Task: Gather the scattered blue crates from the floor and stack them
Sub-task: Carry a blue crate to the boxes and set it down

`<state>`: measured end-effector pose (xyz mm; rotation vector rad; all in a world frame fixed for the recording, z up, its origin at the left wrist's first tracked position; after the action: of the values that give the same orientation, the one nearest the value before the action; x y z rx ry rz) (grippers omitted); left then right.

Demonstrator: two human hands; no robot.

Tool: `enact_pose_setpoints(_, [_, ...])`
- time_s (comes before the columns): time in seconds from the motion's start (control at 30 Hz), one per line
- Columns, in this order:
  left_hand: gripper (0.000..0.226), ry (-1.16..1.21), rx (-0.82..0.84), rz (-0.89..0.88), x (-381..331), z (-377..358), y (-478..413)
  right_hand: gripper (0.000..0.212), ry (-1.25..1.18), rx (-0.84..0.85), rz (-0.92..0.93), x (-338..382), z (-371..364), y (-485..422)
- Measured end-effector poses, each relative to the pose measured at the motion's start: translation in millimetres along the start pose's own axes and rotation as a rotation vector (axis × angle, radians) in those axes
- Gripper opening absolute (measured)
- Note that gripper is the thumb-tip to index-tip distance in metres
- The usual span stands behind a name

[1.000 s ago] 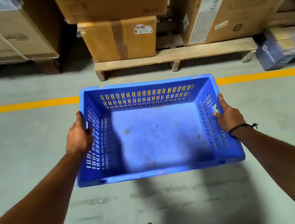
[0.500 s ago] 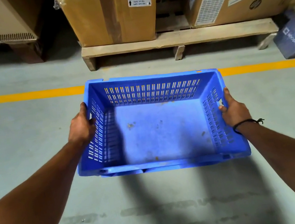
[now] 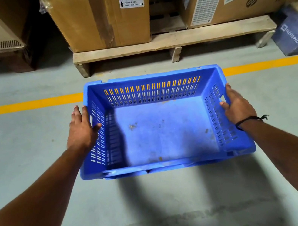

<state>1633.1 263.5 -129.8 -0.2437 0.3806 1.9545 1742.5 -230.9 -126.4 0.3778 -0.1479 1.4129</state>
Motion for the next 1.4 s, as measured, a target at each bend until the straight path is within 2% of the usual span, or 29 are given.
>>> enact_pose_setpoints(0.1, [0.078, -0.169, -0.062, -0.157, -18.3, 3.5, 35.6, 0.065, 0.160, -0.133, 0.192, 18.9, 18.0, 23.7])
enact_pose_setpoints(0.17, [0.083, -0.194, -0.030, -0.205, -20.3, -5.9, 61.4, 0.067, 0.295, -0.190, 0.304, 24.3, 18.9, 51.7])
enact_pose_setpoints(0.23, [0.090, -0.240, 0.022, -0.217, -15.7, -17.9, 77.5, 0.068, 0.341, -0.178, 0.344, 15.4, 4.0, 80.4])
enact_pose_setpoints(0.33, [0.093, -0.281, 0.008, -0.225, -13.5, -23.5, 83.3, 0.074, 0.355, -0.136, 0.326, -0.6, -17.4, 101.4])
enact_pose_setpoints(0.53, [0.090, -0.325, 0.007, -0.200, -17.0, -28.1, 87.8, 0.078, 0.293, -0.110, 0.265, 0.1, -17.6, 87.2])
enact_pose_setpoints(0.73, [0.098, -0.245, 0.122, -0.189, -32.1, -9.0, 92.6, 0.081, 0.319, -0.070, 0.222, 14.3, 3.5, 105.5])
enact_pose_setpoints(0.87, [0.092, -0.090, 0.104, -0.238, -85.5, 69.6, 111.1, 0.080, 0.258, -0.083, 0.265, 83.7, 72.5, 139.5])
enact_pose_setpoints(1.1, [0.073, 0.036, 0.109, -0.286, -177.2, 251.8, 182.0, 0.080, 0.170, -0.096, 0.347, 194.3, 241.2, 216.0])
enact_pose_setpoints(1.2, [0.065, 0.080, 0.089, -0.283, -203.1, 327.5, 221.9, 0.079, 0.120, -0.106, 0.390, 230.3, 317.8, 256.1])
enact_pose_setpoints(1.4, [0.064, 0.085, 0.014, -0.242, -243.6, 464.6, 310.5, 0.073, -0.030, -0.120, 0.503, 277.7, 454.5, 344.9])
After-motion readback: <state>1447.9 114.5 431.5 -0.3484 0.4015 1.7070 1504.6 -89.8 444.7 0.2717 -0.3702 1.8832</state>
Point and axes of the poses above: each hand's wrist, its own y-axis away from the middle knuckle, its own z-axis out of the back of the hand, x = y × z, the point moved 10 cm from there along -y, towards the middle knuckle, and after that the axes turned 3 degrees about -x, right-handed, at the moved point
